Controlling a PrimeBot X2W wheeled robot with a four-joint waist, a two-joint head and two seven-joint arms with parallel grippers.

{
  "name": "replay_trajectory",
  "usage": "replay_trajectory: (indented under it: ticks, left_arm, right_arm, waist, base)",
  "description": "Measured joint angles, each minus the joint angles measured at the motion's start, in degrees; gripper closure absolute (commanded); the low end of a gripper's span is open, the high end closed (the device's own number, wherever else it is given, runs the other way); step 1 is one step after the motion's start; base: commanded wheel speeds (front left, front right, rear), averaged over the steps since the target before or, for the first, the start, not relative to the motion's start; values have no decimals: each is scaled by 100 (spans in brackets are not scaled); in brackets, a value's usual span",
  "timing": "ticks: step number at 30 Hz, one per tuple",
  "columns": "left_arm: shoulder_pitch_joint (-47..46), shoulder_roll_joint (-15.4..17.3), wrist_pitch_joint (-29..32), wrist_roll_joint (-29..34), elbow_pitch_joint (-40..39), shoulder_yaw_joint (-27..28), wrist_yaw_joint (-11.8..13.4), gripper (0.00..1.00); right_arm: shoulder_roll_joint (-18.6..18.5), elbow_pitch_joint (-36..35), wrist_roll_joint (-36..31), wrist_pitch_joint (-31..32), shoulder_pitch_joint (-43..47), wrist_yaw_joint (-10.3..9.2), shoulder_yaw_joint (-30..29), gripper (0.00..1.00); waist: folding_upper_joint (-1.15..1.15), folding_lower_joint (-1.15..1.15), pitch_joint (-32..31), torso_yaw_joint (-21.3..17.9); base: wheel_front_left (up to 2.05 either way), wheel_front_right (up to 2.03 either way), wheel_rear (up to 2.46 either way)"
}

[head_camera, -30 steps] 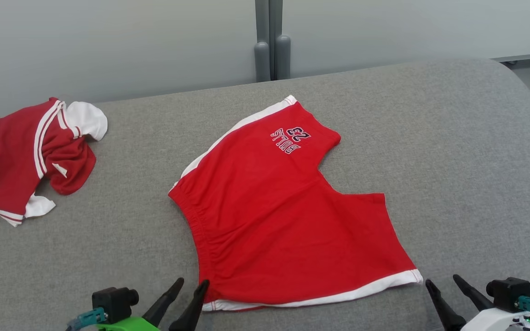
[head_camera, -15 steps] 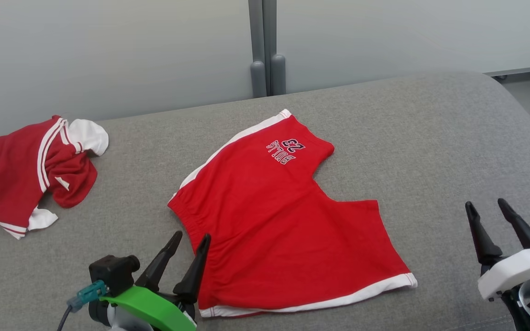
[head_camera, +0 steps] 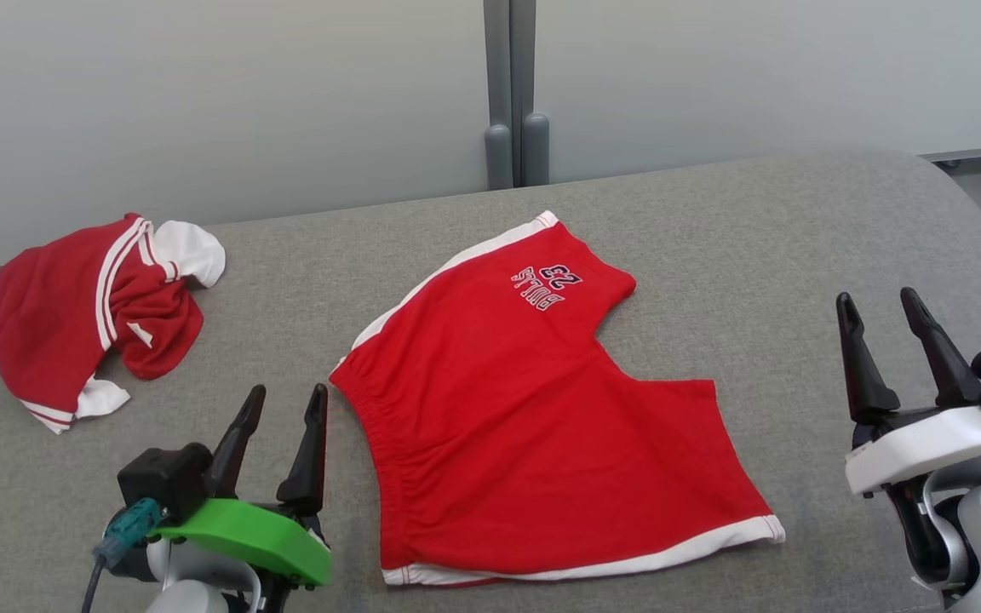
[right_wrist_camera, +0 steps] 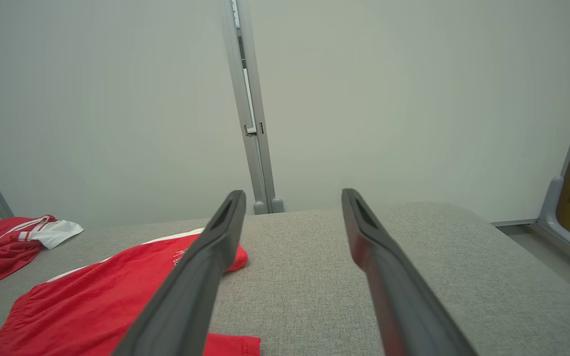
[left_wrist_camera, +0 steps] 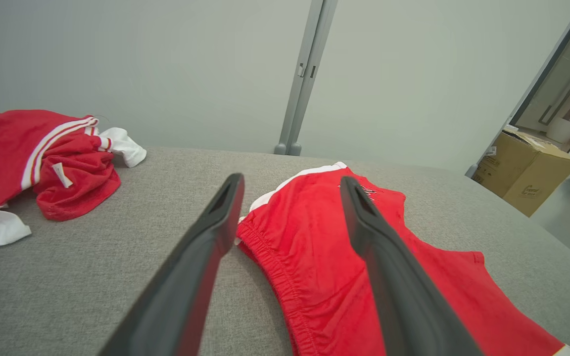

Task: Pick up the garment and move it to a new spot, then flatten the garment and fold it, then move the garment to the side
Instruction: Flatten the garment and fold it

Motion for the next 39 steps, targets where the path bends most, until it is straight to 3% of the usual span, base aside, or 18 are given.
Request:
replay_trajectory:
  ticks: [12, 18, 39]
  left_arm:
    - [305, -47, 0, 764, -231, 391, 115, 0]
    - [516, -215, 0, 917, -349, 513, 118, 0]
    - [885, -520, -1, 1269, -509, 869, 168, 0]
  right_arm:
    - [164, -55, -405, 0, 163, -240, 300, 0]
    - [386, -49, -404, 0, 312, -255, 336, 0]
    - [524, -25, -406, 0, 352, -348, 326, 0]
  waist:
    - [0, 0, 13, 143]
    - [0, 0, 13, 192]
    - [0, 0, 42, 212]
  base:
    - [0, 0, 0]
    - [0, 0, 0]
    - [0, 0, 0]
